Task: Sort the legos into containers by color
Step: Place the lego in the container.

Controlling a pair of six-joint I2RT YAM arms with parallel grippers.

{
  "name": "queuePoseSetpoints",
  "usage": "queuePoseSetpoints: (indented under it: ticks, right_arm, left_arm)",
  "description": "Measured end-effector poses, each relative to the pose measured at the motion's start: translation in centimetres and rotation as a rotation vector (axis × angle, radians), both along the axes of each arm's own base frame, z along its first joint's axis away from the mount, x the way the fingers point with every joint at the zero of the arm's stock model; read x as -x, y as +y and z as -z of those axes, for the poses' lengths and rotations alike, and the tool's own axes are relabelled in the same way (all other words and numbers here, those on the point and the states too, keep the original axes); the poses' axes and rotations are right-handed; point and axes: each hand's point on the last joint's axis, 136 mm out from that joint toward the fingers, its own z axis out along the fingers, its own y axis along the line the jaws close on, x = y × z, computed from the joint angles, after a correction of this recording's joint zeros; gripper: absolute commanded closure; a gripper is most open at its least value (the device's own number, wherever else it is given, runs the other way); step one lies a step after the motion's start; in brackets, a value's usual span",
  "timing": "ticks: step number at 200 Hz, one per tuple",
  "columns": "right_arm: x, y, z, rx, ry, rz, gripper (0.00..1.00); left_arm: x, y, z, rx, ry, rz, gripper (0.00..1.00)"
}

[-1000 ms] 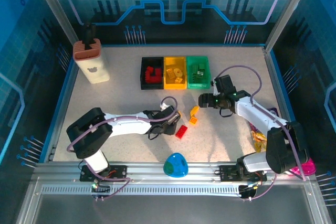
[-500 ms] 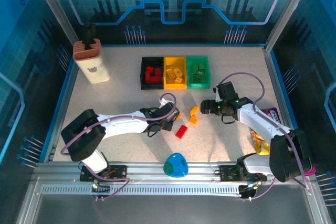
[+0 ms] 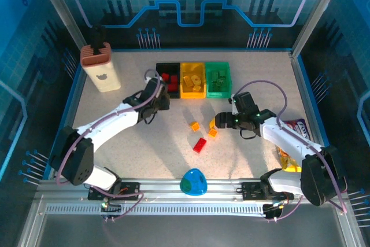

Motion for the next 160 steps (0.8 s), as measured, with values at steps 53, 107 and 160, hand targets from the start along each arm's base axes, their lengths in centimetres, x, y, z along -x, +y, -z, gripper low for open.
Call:
queuePoseSetpoints:
  ticks: [53,107,160]
  right_arm:
    - [0.3,0.4,-0.9,-0.014,-0.03,-0.015,0.15]
    - [1.0,0.0,-2.0,-0.023,-0.059,-0.013,0.14]
    - [1.8,0.1,-2.0,-0.022,-0.061,-0.03,0.14]
  left_arm:
    - [-6.3,-0.1,-1.4,0.036,-0.015,-0.016,0.68]
    - [-12.0,-0.3,-1.6,0.055,0.009,-0.018,0.19]
    - [-10.9,-0.9,-5.2,0.108,-0.053,0.012,0.15]
